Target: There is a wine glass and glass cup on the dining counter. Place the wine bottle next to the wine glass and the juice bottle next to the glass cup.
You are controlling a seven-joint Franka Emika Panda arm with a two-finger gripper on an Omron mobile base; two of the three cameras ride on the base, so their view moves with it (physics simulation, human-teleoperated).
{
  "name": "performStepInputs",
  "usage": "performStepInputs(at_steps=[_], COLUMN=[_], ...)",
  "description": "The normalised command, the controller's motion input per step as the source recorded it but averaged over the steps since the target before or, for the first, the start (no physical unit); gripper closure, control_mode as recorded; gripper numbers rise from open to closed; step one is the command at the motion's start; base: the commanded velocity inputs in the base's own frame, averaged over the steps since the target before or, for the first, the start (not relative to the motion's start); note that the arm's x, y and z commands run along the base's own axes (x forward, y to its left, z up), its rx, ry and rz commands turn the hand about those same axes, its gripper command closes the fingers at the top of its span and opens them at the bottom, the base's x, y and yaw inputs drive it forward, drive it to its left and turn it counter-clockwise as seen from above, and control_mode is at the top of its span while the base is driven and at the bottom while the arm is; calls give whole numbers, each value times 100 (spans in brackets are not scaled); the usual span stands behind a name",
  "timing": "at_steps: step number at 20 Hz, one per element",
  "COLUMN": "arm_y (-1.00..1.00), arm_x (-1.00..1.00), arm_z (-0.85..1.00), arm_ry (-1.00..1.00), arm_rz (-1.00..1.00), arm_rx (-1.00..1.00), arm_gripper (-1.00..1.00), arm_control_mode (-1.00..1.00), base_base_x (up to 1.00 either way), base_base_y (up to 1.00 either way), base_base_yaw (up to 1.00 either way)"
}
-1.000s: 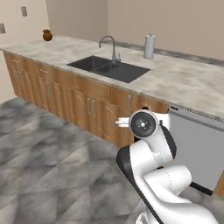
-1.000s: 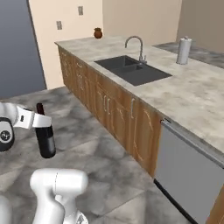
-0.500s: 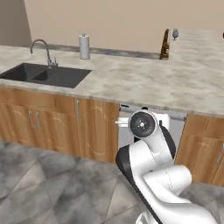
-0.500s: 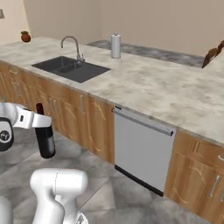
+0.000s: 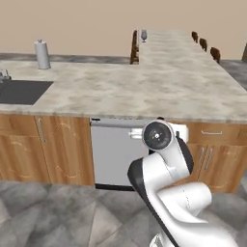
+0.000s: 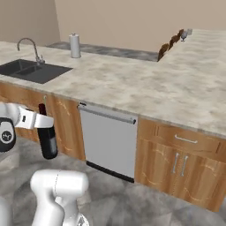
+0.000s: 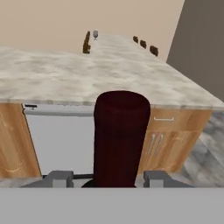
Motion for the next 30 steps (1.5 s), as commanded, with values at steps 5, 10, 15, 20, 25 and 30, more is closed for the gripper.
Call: performStepInputs(at_steps=[5,10,15,20,25,30], arm_y=[0,0,0,0,0,0], arm_x=[0,0,0,0,0,0], arm_z=[0,0,0,0,0,0], arm_ry=[0,0,0,0,0,0], arm_rz=[0,0,0,0,0,0], arm_rx=[0,0,0,0,0,0], arm_gripper=[100,100,100,100,100,100], arm_control_mode=[100,100,100,100,100,100], base_base_x=[0,0,5,8,9,14], base_base_y=[-69,-78,-80,-77,-77,-75], base_base_yaw=[-14,-6,0,0,0,0])
